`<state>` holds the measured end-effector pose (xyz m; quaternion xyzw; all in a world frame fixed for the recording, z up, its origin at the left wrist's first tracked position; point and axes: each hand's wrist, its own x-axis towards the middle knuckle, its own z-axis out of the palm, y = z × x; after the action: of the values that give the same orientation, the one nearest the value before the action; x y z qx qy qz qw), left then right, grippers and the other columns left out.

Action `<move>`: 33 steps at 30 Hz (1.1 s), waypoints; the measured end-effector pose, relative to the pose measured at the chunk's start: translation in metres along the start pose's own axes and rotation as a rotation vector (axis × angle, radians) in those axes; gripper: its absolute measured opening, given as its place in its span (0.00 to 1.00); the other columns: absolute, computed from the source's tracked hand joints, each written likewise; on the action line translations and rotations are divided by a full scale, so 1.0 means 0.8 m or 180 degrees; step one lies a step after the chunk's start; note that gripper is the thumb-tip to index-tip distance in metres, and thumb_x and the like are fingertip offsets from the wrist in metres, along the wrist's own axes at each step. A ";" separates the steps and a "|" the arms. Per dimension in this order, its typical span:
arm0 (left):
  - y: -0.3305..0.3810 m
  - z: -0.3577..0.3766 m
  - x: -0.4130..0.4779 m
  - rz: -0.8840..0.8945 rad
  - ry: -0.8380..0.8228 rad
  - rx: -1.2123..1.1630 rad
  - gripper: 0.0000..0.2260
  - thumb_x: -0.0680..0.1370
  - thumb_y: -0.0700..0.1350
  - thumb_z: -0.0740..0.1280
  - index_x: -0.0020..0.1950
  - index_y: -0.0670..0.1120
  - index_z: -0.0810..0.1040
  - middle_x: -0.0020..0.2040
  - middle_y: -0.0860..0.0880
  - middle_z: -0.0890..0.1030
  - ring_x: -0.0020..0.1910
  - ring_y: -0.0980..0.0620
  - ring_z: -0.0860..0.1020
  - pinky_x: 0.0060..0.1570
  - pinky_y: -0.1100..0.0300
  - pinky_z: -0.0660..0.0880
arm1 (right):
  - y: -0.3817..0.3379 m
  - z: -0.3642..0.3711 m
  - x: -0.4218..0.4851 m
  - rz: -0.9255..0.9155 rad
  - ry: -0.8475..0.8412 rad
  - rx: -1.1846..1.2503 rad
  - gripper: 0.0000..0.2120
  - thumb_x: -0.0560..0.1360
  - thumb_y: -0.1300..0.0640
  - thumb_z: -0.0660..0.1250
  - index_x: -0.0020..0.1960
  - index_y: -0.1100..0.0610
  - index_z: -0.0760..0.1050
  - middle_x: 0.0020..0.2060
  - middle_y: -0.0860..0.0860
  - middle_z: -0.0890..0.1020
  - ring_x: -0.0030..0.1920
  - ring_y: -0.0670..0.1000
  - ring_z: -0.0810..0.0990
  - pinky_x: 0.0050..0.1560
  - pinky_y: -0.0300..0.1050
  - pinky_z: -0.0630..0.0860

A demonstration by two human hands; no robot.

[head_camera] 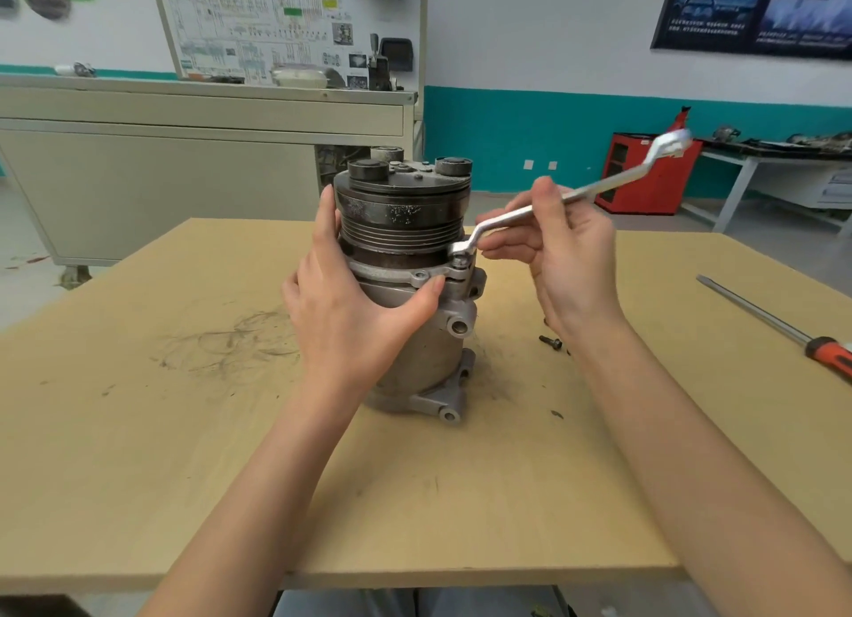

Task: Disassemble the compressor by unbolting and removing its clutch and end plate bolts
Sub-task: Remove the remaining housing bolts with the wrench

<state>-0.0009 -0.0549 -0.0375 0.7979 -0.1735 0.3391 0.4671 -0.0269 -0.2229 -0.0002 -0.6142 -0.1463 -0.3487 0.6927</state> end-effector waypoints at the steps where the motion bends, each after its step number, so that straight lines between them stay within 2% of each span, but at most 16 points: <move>1: 0.000 0.000 0.000 0.0009 -0.0005 0.0007 0.50 0.61 0.69 0.63 0.78 0.49 0.54 0.69 0.52 0.72 0.67 0.49 0.71 0.64 0.55 0.58 | -0.004 0.001 -0.006 -0.0348 0.0035 -0.0245 0.13 0.80 0.52 0.60 0.42 0.58 0.76 0.36 0.53 0.85 0.33 0.52 0.84 0.34 0.40 0.80; 4: 0.000 0.000 0.001 0.0041 0.0006 0.0042 0.50 0.61 0.69 0.62 0.78 0.49 0.54 0.69 0.51 0.72 0.67 0.48 0.71 0.64 0.53 0.59 | -0.011 0.006 -0.024 -0.1207 -0.0074 -0.0842 0.08 0.79 0.51 0.62 0.44 0.53 0.76 0.36 0.49 0.84 0.35 0.51 0.85 0.36 0.45 0.81; 7: -0.001 0.000 0.001 0.0052 0.0040 0.0065 0.50 0.62 0.69 0.62 0.78 0.48 0.54 0.69 0.51 0.72 0.66 0.48 0.72 0.63 0.53 0.59 | -0.010 0.008 -0.032 -0.1841 -0.0201 -0.1429 0.11 0.79 0.50 0.60 0.46 0.56 0.76 0.37 0.55 0.82 0.37 0.53 0.84 0.36 0.53 0.81; 8: -0.001 0.000 0.001 0.0055 0.0047 0.0067 0.50 0.62 0.69 0.62 0.78 0.48 0.54 0.68 0.51 0.73 0.66 0.48 0.72 0.62 0.55 0.59 | -0.008 0.007 -0.033 -0.2027 -0.0211 -0.1619 0.13 0.79 0.51 0.60 0.47 0.60 0.77 0.38 0.56 0.82 0.37 0.53 0.84 0.37 0.52 0.81; 10: -0.001 0.000 0.001 0.0054 0.0054 0.0040 0.50 0.62 0.69 0.63 0.78 0.48 0.54 0.68 0.51 0.72 0.66 0.48 0.72 0.61 0.57 0.57 | -0.004 0.007 -0.037 -0.2387 -0.0243 -0.1997 0.18 0.80 0.53 0.59 0.45 0.67 0.79 0.39 0.59 0.82 0.39 0.52 0.82 0.42 0.44 0.80; 12: -0.001 0.000 0.001 0.0053 0.0055 0.0024 0.50 0.62 0.69 0.63 0.78 0.48 0.55 0.69 0.52 0.72 0.67 0.49 0.72 0.61 0.58 0.57 | 0.002 0.008 -0.042 -0.2594 -0.0256 -0.2213 0.19 0.80 0.54 0.58 0.44 0.68 0.79 0.39 0.60 0.82 0.41 0.51 0.81 0.44 0.38 0.78; 13: -0.001 0.000 0.000 0.0053 0.0049 0.0021 0.49 0.62 0.69 0.63 0.78 0.48 0.54 0.69 0.51 0.72 0.67 0.49 0.72 0.61 0.58 0.57 | 0.005 0.010 -0.044 -0.2552 -0.0245 -0.2143 0.18 0.81 0.54 0.58 0.44 0.66 0.78 0.39 0.58 0.82 0.40 0.51 0.82 0.43 0.39 0.78; 14: -0.001 0.000 0.001 0.0055 0.0034 0.0021 0.49 0.62 0.69 0.63 0.78 0.48 0.54 0.69 0.51 0.72 0.67 0.49 0.71 0.61 0.58 0.56 | 0.008 0.012 -0.044 -0.2356 -0.0198 -0.1878 0.15 0.81 0.55 0.57 0.45 0.62 0.77 0.39 0.56 0.82 0.38 0.52 0.83 0.42 0.41 0.79; 16: -0.001 -0.001 0.001 0.0052 0.0006 0.0035 0.50 0.62 0.69 0.62 0.78 0.48 0.54 0.69 0.51 0.72 0.67 0.49 0.71 0.61 0.58 0.57 | 0.010 0.012 -0.034 -0.1501 -0.0035 -0.0879 0.11 0.82 0.57 0.55 0.43 0.55 0.72 0.37 0.51 0.83 0.35 0.51 0.83 0.38 0.43 0.79; 20: 0.001 -0.001 0.001 0.0029 0.0000 0.0038 0.50 0.62 0.69 0.62 0.78 0.48 0.53 0.70 0.51 0.72 0.67 0.49 0.71 0.63 0.54 0.59 | 0.016 0.001 -0.006 0.0753 -0.0174 0.1045 0.15 0.83 0.57 0.51 0.42 0.59 0.71 0.36 0.53 0.84 0.31 0.47 0.81 0.35 0.39 0.78; 21: 0.001 -0.001 0.001 0.0022 0.0002 0.0030 0.50 0.62 0.69 0.62 0.78 0.48 0.54 0.69 0.51 0.72 0.67 0.49 0.71 0.64 0.54 0.59 | 0.018 -0.001 -0.003 0.1124 -0.0232 0.1312 0.15 0.83 0.57 0.51 0.42 0.59 0.72 0.36 0.54 0.84 0.31 0.46 0.81 0.34 0.37 0.78; 23: 0.002 -0.002 0.000 0.0012 -0.0010 0.0014 0.50 0.61 0.69 0.62 0.78 0.48 0.54 0.69 0.51 0.72 0.67 0.48 0.71 0.64 0.54 0.59 | 0.020 -0.002 0.002 0.1392 -0.0212 0.1617 0.15 0.82 0.56 0.52 0.42 0.59 0.72 0.36 0.54 0.84 0.30 0.45 0.81 0.33 0.35 0.78; 25: 0.002 -0.002 0.000 -0.0005 -0.0035 0.0012 0.50 0.61 0.69 0.62 0.78 0.48 0.54 0.69 0.51 0.72 0.67 0.48 0.71 0.64 0.54 0.59 | 0.017 -0.004 0.005 0.1124 0.0001 0.1531 0.16 0.82 0.55 0.53 0.42 0.59 0.72 0.36 0.55 0.84 0.31 0.46 0.81 0.34 0.36 0.78; 26: 0.002 -0.002 0.000 -0.0014 -0.0045 0.0015 0.50 0.61 0.69 0.62 0.78 0.49 0.54 0.69 0.51 0.72 0.67 0.48 0.71 0.65 0.53 0.58 | 0.012 -0.005 0.006 0.0833 0.0136 0.1232 0.16 0.83 0.54 0.53 0.42 0.60 0.73 0.36 0.55 0.84 0.32 0.47 0.82 0.34 0.37 0.79; 29: 0.002 -0.002 0.000 -0.0009 -0.0049 0.0042 0.50 0.61 0.69 0.62 0.78 0.49 0.54 0.70 0.51 0.72 0.67 0.47 0.71 0.66 0.52 0.59 | -0.001 -0.007 -0.004 -0.0301 0.0452 -0.0240 0.16 0.81 0.52 0.57 0.42 0.60 0.76 0.34 0.53 0.84 0.32 0.51 0.84 0.34 0.40 0.80; 33: 0.002 -0.001 0.001 0.0015 -0.0013 0.0066 0.50 0.61 0.69 0.62 0.78 0.48 0.55 0.69 0.50 0.72 0.67 0.47 0.71 0.64 0.52 0.59 | -0.006 0.009 -0.026 -0.1367 0.0184 -0.1194 0.13 0.79 0.51 0.60 0.44 0.59 0.77 0.34 0.51 0.83 0.34 0.50 0.84 0.36 0.50 0.82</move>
<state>-0.0016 -0.0549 -0.0357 0.8030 -0.1728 0.3403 0.4576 -0.0435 -0.2101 -0.0085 -0.6763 -0.1861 -0.5257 0.4812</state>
